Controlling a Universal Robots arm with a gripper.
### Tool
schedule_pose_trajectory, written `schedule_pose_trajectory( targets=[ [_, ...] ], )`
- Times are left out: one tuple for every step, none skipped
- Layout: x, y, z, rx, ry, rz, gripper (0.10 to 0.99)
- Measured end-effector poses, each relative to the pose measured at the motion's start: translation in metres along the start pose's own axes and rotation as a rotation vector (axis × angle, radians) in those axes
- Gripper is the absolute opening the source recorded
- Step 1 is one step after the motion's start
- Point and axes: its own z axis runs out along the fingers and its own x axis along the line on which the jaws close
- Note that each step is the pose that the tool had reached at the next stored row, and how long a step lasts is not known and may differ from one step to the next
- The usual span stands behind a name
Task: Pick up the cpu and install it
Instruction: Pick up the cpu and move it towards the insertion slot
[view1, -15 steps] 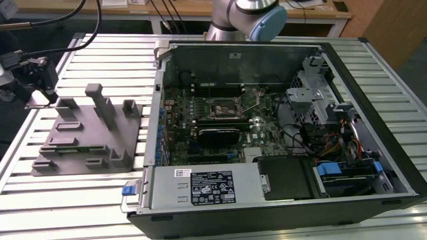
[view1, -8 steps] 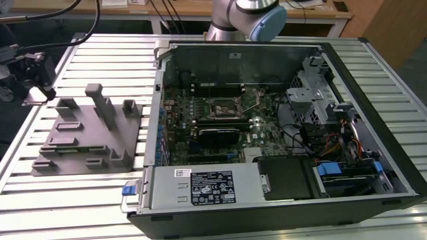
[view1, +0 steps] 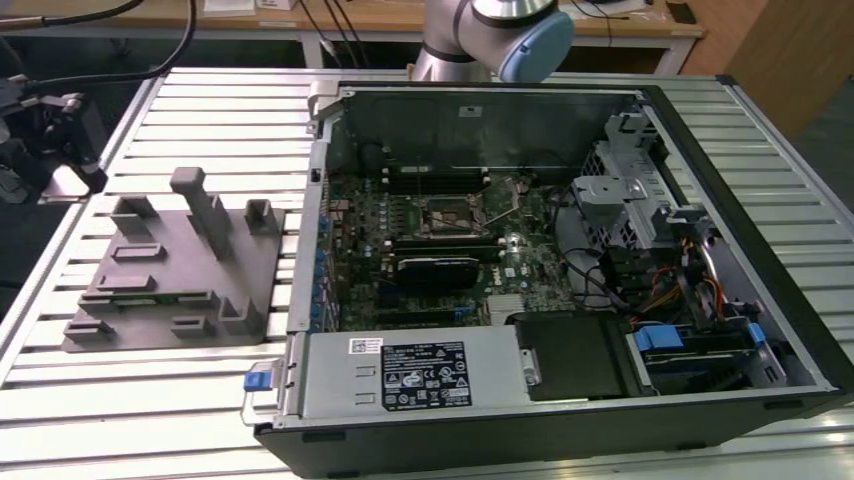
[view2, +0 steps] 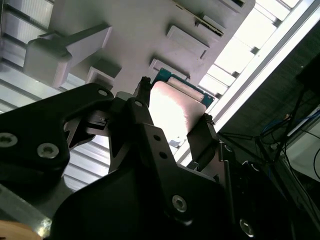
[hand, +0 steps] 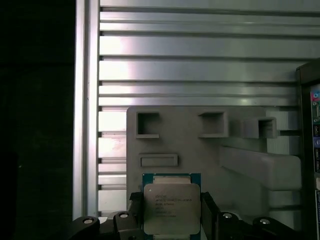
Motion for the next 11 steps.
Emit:
schedule_pose_trajectory(
  targets=[
    [-0.0001, 0.0001, -0.0013, 0.0, -0.0003, 0.0, 0.541],
    [-0.0001, 0.0002, -0.0026, 0.0, -0.0008, 0.0, 0.541],
    [-0.0002, 0.0002, -0.0039, -0.001, -0.0012, 0.0, 0.541],
    [-0.0003, 0.0003, -0.0052, -0.001, -0.0016, 0.0, 0.541],
    [-0.0003, 0.0004, -0.0065, -0.001, -0.002, 0.0, 0.541],
    [-0.0004, 0.0005, -0.0079, -0.001, -0.0025, 0.0, 0.541],
    [-0.0005, 0.0006, -0.0093, -0.001, -0.0027, 0.0, 0.541],
    [-0.0006, 0.0007, -0.0106, -0.001, -0.0031, 0.0, 0.541],
    [-0.0006, 0.0008, -0.012, -0.002, -0.0035, 0.0, 0.541],
    [-0.0007, 0.0009, -0.0136, -0.002, -0.004, 0.0, 0.541],
    [-0.0008, 0.001, -0.015, -0.002, -0.0044, 0.0, 0.541]
  ],
)
